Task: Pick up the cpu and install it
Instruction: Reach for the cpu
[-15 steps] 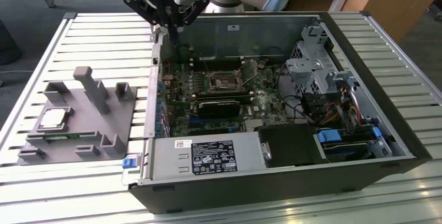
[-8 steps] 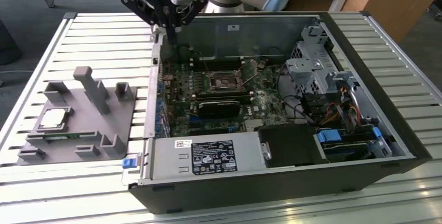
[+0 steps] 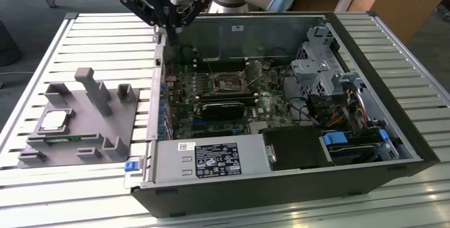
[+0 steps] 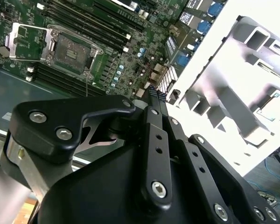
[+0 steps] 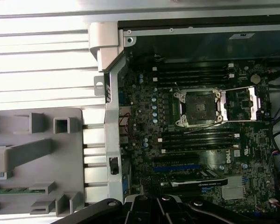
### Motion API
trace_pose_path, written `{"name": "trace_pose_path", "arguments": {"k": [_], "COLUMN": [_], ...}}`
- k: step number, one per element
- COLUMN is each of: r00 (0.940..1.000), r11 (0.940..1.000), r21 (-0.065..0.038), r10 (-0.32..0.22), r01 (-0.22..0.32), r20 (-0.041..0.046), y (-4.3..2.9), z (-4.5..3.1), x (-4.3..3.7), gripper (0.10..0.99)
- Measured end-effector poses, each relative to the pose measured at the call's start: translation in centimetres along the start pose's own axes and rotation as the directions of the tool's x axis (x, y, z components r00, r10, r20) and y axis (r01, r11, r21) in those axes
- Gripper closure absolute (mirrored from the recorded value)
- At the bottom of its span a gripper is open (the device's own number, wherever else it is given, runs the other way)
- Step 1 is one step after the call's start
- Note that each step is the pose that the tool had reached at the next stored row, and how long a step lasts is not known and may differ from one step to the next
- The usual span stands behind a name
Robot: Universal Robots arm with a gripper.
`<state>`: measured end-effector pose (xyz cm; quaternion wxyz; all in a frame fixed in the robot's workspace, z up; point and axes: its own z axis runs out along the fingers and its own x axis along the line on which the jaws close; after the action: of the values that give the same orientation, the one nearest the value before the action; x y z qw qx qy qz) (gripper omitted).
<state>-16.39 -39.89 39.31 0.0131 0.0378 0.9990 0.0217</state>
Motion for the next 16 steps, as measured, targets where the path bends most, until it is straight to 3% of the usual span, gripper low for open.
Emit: {"name": "trace_pose_path", "arguments": {"k": [16], "r00": [1.0], "r11": [1.0], "r21": [0.0], "r10": [0.0], "r01": [0.0], "r20": [0.0], "y": [-0.06], "z": [-0.01], "x": [0.76], "gripper": [0.98]}}
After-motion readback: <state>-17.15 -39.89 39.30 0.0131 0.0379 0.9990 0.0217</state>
